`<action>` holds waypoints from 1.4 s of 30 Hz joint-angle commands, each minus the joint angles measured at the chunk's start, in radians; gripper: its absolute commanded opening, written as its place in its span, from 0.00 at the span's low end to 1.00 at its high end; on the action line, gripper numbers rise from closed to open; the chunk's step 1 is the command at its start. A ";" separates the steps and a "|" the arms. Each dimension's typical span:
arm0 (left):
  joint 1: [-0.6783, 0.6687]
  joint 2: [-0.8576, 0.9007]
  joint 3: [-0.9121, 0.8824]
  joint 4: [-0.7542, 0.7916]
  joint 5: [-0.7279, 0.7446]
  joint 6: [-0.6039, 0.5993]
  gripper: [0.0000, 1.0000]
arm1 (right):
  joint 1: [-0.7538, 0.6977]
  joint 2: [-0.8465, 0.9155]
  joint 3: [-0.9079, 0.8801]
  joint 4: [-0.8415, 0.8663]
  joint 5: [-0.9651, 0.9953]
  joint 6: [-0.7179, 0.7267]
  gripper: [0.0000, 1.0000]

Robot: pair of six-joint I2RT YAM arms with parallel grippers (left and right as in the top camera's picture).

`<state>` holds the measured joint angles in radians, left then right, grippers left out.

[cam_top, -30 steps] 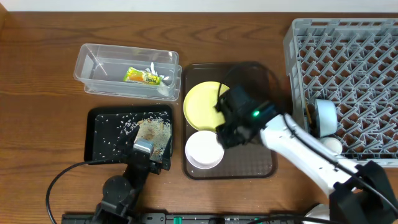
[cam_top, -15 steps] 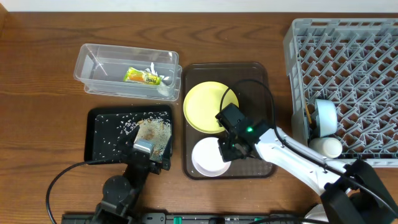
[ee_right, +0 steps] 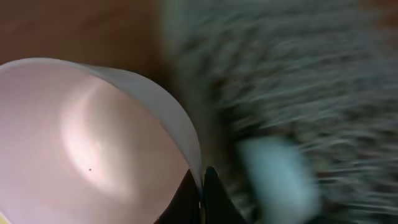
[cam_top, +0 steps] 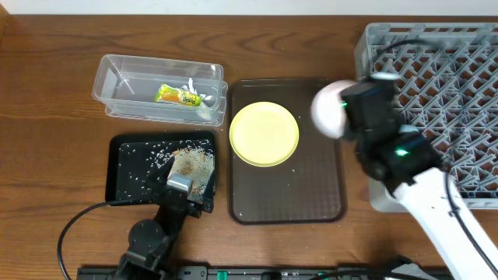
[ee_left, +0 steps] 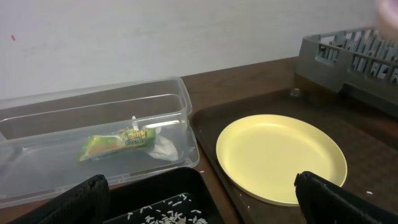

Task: Sort waste into correct bins and load items into the dishwasher rack
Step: 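Lift the white bowl with right gripper and set it in the rack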

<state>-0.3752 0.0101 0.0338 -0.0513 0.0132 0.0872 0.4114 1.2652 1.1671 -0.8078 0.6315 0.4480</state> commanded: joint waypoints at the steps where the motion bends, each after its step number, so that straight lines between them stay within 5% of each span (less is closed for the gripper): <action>1: -0.003 -0.006 -0.030 -0.018 -0.005 0.017 0.97 | -0.080 0.003 0.007 0.040 0.362 -0.024 0.01; 15: -0.003 -0.006 -0.030 -0.018 -0.005 0.017 0.97 | -0.331 0.264 0.007 0.397 0.412 -0.351 0.01; 26: -0.003 -0.006 -0.030 -0.018 -0.005 0.017 0.97 | -0.343 0.436 0.007 0.518 0.416 -0.465 0.01; 42: -0.003 -0.006 -0.030 -0.018 -0.005 0.017 0.97 | -0.344 0.448 0.007 0.597 0.445 -0.600 0.01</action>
<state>-0.3752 0.0105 0.0338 -0.0513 0.0128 0.0872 0.0757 1.7111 1.1675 -0.2146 1.0367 -0.1047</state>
